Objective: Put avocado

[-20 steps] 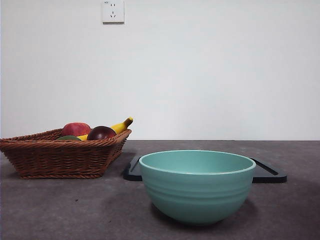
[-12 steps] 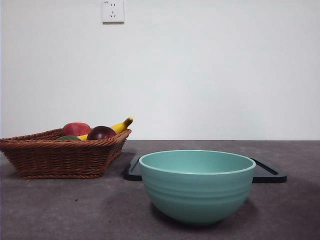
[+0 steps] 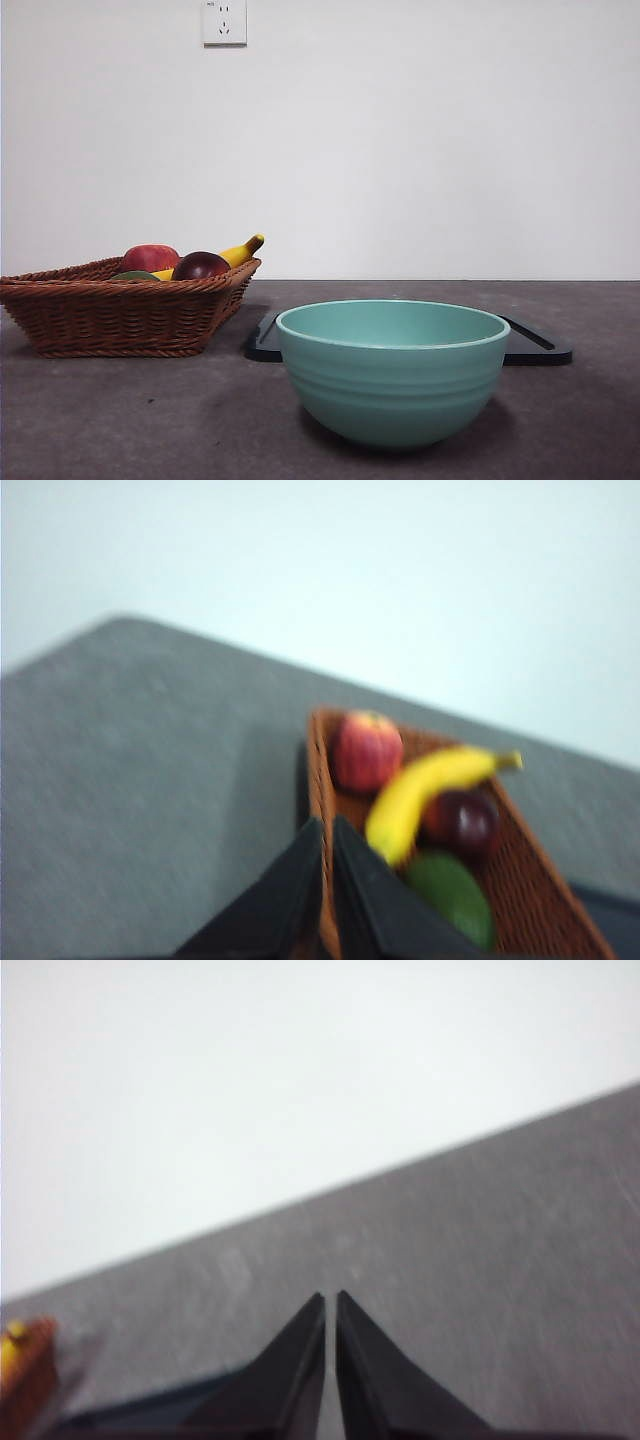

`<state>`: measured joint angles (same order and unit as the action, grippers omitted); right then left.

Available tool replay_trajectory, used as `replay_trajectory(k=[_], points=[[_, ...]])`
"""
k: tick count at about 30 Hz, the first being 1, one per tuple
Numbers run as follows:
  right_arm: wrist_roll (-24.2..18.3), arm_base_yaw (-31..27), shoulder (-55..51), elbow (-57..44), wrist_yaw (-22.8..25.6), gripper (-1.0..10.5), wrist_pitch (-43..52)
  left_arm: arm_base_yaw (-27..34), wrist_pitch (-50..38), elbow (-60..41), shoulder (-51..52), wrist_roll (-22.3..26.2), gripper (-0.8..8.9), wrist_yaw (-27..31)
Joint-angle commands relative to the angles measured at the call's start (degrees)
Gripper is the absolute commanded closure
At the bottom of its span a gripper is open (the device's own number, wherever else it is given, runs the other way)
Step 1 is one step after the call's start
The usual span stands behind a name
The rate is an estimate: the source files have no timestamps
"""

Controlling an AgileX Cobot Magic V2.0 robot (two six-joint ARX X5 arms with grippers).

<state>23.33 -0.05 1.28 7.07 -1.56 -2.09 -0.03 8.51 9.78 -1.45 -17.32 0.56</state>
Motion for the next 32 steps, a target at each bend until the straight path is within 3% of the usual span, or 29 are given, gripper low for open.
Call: replay_trajectory(k=[1, 12, 16, 18, 20, 23, 32], points=[[1.7, 0.0, 2.7, 3.5, 0.1, 9.4, -0.5, 0.0, -0.4, 3.5, -2.6, -0.5, 7.97, 1.7], [-3.7, 0.0, 20.1, 24.1, -0.1, 9.4, -13.7, 0.0, 2.7, 22.9, -21.9, 0.9, 7.97, 1.8], [-11.6, 0.0, 26.8, 34.0, -0.5, 9.4, -21.9, 0.0, 7.9, 32.4, -29.7, 4.1, 7.97, -1.0], [-16.6, 0.0, 30.0, 39.1, -2.2, 9.4, -26.1, 0.0, 9.8, 37.1, -33.6, 4.6, 7.97, -4.1], [-19.0, 0.0, 32.8, 43.5, -4.5, 9.4, -28.2, -0.6, 10.1, 40.5, -36.6, 4.2, 7.97, -7.2], [-20.3, 0.9, 35.8, 48.5, -7.9, 9.4, -28.4, -3.9, 10.3, 44.3, -40.0, 4.8, 7.97, -8.5], [-28.5, 12.9, 41.9, 57.3, -5.5, 9.4, -33.2, -20.0, 13.0, 49.9, -45.4, 12.7, 7.98, -7.8]])
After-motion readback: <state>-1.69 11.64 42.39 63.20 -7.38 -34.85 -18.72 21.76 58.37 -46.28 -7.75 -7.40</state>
